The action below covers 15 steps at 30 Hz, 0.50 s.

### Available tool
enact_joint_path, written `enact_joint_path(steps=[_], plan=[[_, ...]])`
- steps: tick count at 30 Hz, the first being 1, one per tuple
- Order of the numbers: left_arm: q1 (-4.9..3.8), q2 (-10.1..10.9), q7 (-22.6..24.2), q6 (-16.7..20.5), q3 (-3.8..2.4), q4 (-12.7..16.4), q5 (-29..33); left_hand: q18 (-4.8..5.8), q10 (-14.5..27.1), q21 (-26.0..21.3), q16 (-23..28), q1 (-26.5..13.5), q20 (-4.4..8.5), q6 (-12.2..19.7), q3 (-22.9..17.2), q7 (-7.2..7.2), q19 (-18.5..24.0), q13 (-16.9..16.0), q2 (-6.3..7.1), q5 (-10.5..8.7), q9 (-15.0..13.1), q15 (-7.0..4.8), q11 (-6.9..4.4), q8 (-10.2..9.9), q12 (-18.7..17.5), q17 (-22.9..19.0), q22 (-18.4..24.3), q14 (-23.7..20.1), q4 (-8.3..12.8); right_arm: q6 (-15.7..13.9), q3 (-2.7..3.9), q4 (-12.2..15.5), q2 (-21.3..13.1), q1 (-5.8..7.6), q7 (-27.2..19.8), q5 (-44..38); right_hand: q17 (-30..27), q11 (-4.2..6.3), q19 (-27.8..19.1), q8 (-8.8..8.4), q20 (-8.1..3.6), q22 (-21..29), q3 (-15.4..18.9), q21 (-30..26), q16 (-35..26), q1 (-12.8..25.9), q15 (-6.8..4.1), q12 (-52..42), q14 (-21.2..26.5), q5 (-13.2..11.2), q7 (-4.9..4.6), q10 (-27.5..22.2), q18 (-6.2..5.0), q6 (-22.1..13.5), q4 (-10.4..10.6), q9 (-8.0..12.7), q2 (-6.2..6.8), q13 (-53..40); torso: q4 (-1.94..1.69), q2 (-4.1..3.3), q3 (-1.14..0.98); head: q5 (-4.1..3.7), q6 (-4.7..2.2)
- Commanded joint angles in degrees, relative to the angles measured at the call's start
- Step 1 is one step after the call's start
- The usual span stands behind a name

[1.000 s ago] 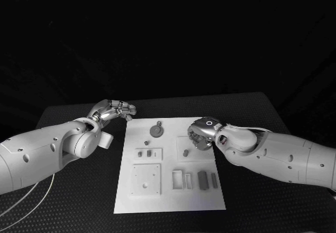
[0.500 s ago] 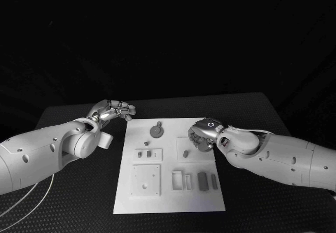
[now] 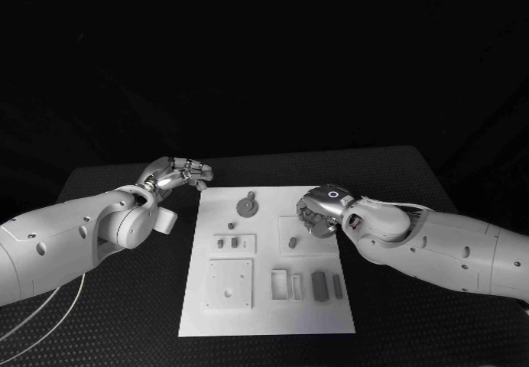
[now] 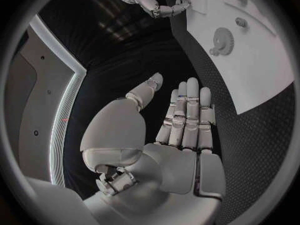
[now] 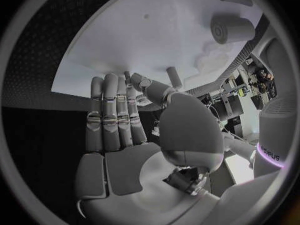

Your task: Assemble the parts on the task board

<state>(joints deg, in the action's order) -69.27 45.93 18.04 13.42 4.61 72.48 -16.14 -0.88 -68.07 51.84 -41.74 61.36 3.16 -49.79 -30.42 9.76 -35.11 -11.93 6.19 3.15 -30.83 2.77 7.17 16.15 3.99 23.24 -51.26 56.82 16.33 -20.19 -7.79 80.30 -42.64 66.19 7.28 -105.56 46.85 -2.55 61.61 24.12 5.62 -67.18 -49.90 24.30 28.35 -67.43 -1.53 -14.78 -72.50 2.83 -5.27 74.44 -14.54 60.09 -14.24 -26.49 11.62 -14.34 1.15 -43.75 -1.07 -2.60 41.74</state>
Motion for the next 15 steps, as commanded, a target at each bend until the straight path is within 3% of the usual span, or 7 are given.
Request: enact_joint_path(steps=[1,8,15], plan=[[-0.06,-0.12,0.54,0.13,-0.04,0.06,0.36,-0.74,0.55,-0.23,0.29,-0.24,-0.28,0.55,0.32,0.07,0.02,0.08,-0.03,-0.24,0.01,0.0,0.06,-0.24,-0.09,0.07,-0.06,0.49,-0.07,0.59,0.26,0.36,-0.11,0.24,-1.21,1.03,0.07,0.04,0.46,0.19,-0.03,-0.08,-0.44,0.29,0.32,0.31,-0.11,-0.23,-0.34,0.1,-0.05,0.31,-0.46,0.35,0.0,-0.12,0.26,-0.11,0.01,0.0,0.01,-0.03,-0.08],[-0.06,-0.15,0.46,0.14,-0.04,-0.11,0.36,-0.73,0.59,-0.24,0.36,-0.26,-0.28,0.61,0.35,0.1,0.02,0.11,-0.03,-0.24,0.01,0.01,0.08,-0.26,-0.09,0.11,-0.07,0.52,-0.09,2.08,1.06,1.16,-0.72,0.56,-2.75,2.97,0.14,0.05,0.48,0.17,-0.05,-0.13,-0.49,0.32,0.31,0.35,-0.13,-0.18,-0.37,0.11,-0.05,0.34,-0.46,0.34,0.06,-0.21,0.3,-0.21,0.03,0.0,-0.02,-0.01,-0.07],[-0.06,-0.12,0.37,0.12,-0.04,-0.29,0.36,-0.74,0.72,-0.3,0.59,-0.34,-0.29,0.99,0.47,0.25,-0.01,0.2,0.01,-0.24,0.07,0.02,0.14,-0.43,-0.08,0.21,-0.11,0.6,-0.14,4.25,2.73,3.28,-2.66,1.23,-4.49,7.49,0.22,0.03,0.47,0.11,-0.05,-0.17,-0.52,0.33,0.26,0.49,-0.12,-0.07,-0.35,0.2,-0.08,0.32,-0.46,0.26,0.16,-0.3,0.22,-0.34,0.01,0.01,-0.02,0.08,-0.01]])
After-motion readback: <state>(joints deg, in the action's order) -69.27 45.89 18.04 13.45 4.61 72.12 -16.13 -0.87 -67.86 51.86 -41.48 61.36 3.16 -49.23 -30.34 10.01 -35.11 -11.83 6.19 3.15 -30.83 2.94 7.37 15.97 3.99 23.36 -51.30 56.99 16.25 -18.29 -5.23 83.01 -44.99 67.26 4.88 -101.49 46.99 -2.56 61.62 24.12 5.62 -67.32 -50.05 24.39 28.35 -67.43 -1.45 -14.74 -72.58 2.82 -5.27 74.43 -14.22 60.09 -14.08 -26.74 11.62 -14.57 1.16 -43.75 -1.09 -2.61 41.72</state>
